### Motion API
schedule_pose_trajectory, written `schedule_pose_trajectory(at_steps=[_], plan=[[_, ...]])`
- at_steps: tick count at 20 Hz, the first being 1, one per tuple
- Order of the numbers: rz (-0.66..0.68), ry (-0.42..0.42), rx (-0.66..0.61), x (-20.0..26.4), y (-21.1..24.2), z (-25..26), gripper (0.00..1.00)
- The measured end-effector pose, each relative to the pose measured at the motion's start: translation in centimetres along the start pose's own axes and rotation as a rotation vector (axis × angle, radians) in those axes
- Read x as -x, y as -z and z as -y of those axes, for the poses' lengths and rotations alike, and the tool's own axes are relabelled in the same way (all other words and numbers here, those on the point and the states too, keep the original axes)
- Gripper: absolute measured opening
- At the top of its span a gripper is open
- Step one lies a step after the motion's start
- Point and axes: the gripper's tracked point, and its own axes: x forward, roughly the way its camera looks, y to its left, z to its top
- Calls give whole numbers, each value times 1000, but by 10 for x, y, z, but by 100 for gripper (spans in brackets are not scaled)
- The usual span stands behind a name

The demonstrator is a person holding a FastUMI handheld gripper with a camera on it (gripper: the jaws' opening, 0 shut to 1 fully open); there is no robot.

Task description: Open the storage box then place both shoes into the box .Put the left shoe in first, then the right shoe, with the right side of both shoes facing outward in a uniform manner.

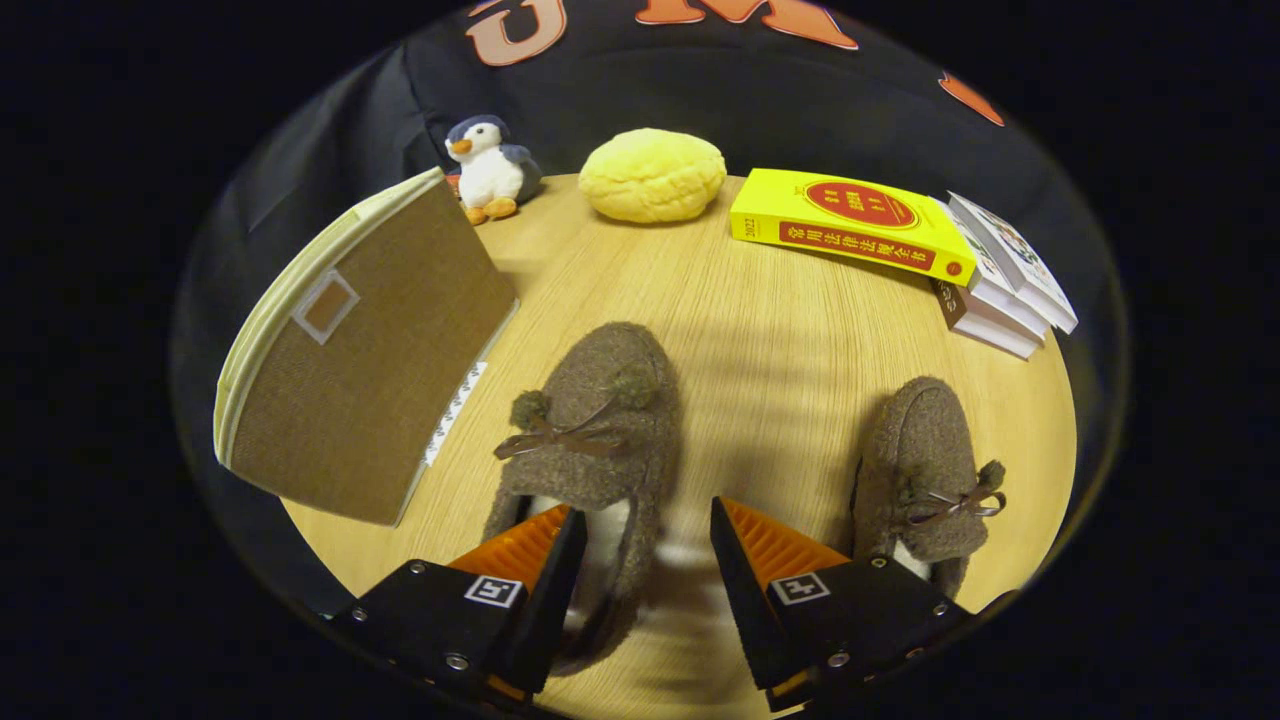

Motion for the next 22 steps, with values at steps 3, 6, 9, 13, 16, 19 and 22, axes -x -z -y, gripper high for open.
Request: schedule_pose_trajectory(at_steps=[3,6,9,13,16,19,22], plan=[[7,-53,-70,-13,-9,-11,58],[0,-35,-110,-16,-13,-11,26],[-18,-6,-138,-11,-17,-10,6],[19,-41,-222,14,-46,-29,3],[67,-47,-239,44,-83,-45,3],[99,-52,-254,77,-122,-66,3],[136,-83,-224,102,-156,-97,3]])
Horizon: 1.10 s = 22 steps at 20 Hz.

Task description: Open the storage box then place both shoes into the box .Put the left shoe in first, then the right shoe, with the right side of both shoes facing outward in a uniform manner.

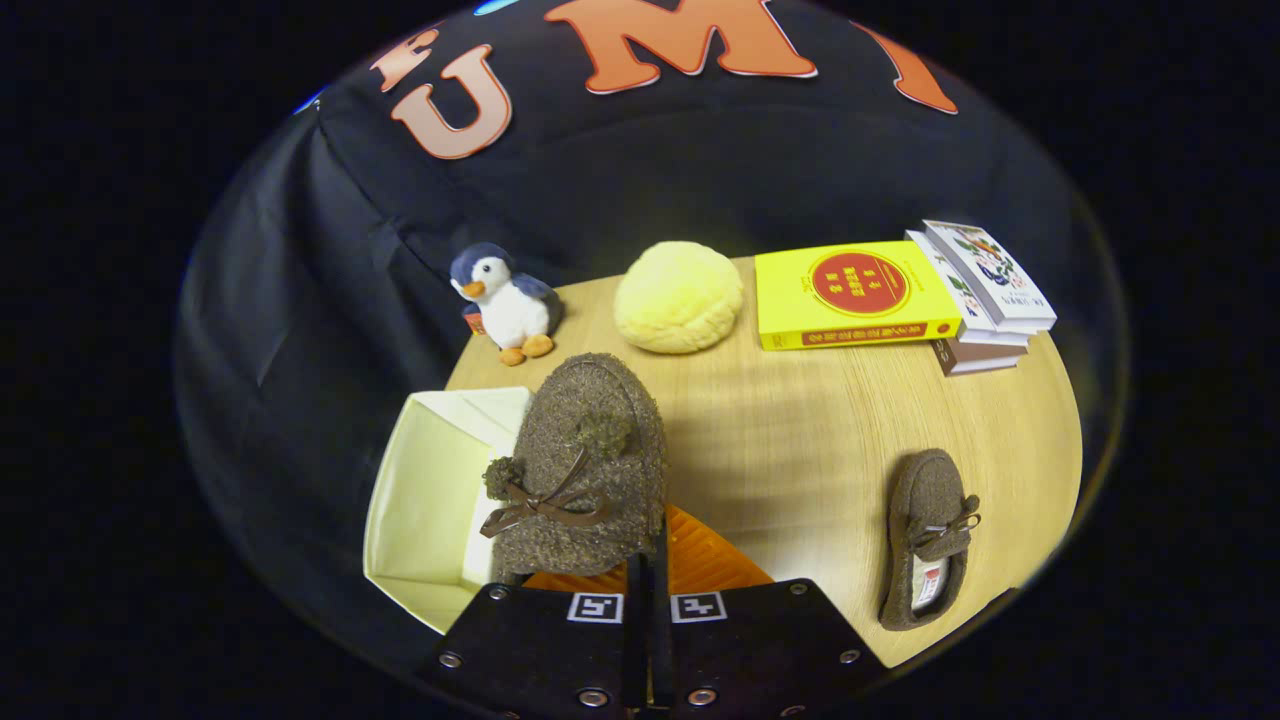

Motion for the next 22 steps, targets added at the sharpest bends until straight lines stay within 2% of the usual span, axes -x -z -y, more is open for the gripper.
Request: schedule_pose_trajectory(at_steps=[5,7,10,16,22], plan=[[19,-60,75,5,-21,-79,3],[-5,-78,89,-4,-14,-107,3],[-69,-60,111,-23,7,-135,3],[-163,19,91,-65,45,-153,3],[-249,37,63,-101,77,-170,5]])
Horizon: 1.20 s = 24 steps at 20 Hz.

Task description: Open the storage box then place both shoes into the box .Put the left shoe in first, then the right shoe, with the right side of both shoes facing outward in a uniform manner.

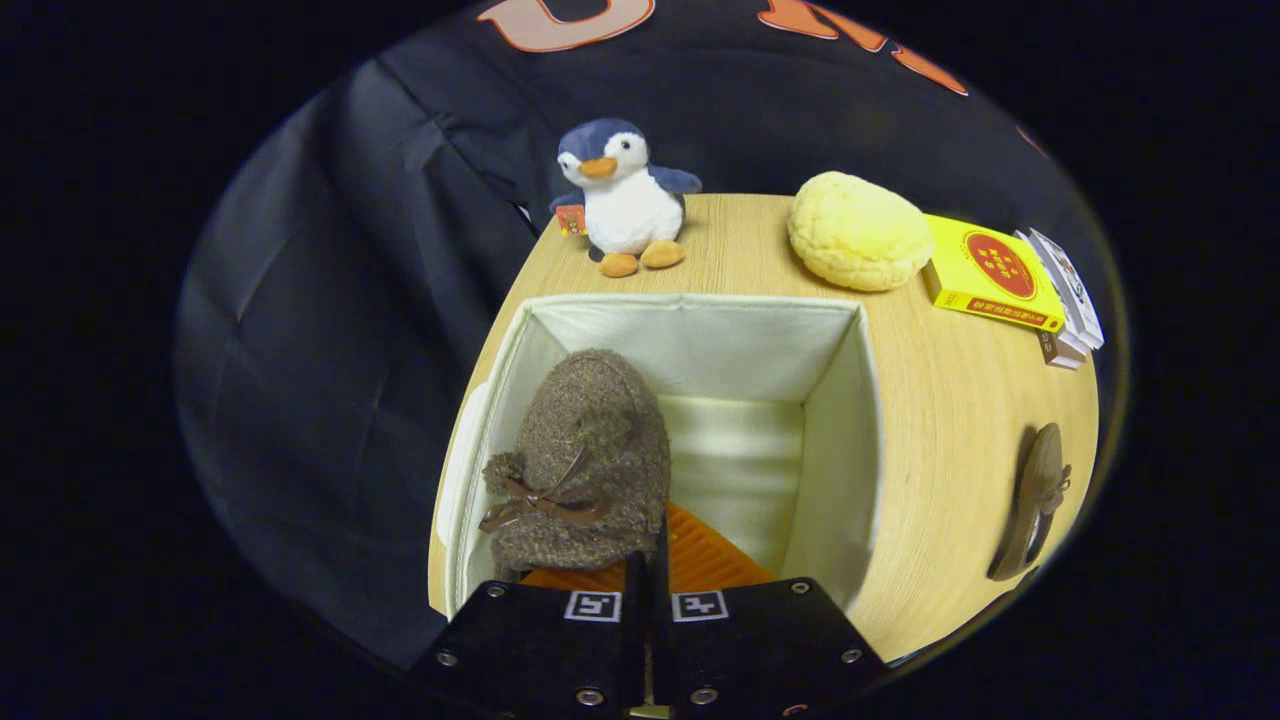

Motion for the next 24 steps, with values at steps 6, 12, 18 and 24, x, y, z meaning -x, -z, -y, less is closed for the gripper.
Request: schedule_pose_trajectory(at_steps=[6,12,18,24], plan=[[-77,-28,-3,-21,14,-12,14],[8,-205,49,37,3,-22,46],[183,-308,107,119,-15,24,73],[351,-266,163,169,-26,114,90]])
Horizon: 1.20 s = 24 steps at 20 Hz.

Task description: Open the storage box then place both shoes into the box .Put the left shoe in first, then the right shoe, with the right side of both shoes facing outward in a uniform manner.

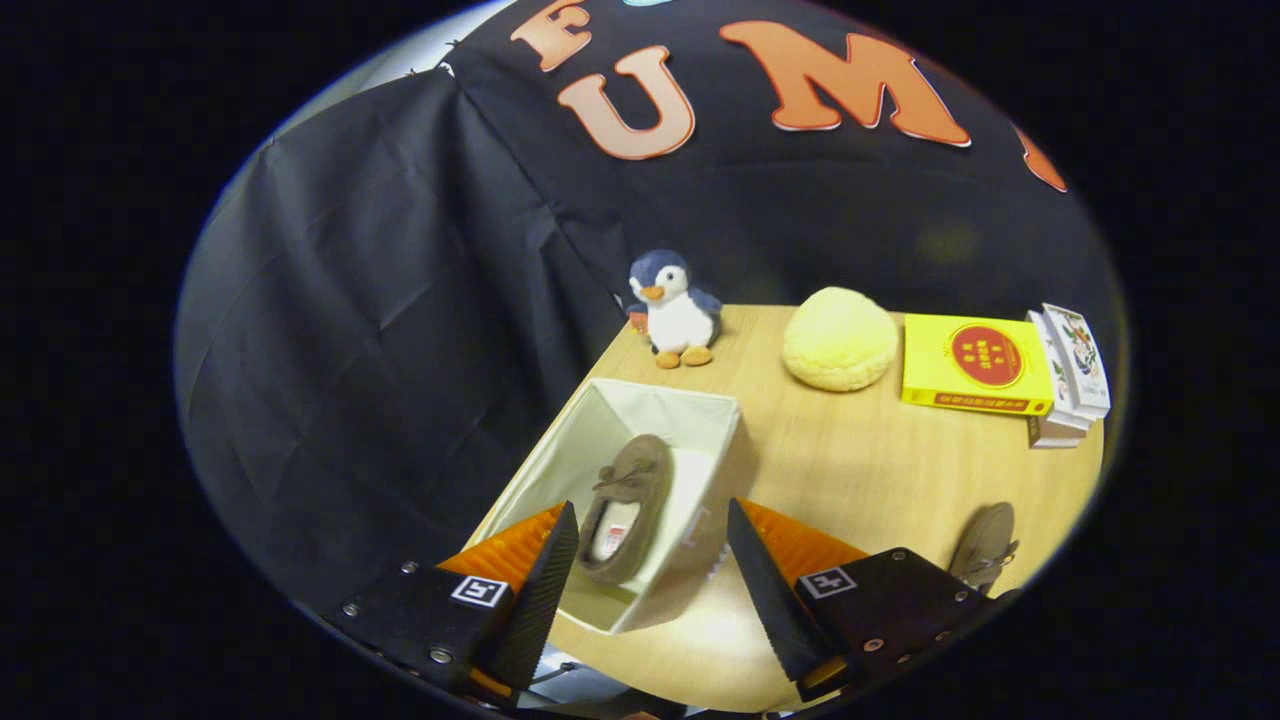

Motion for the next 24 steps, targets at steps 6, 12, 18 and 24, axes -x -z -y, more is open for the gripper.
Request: schedule_pose_trajectory(at_steps=[6,12,18,24], plan=[[26,147,21,46,28,107,97],[0,290,-41,80,73,217,98],[-87,362,-105,88,135,297,98],[-161,330,-92,68,175,316,94]])
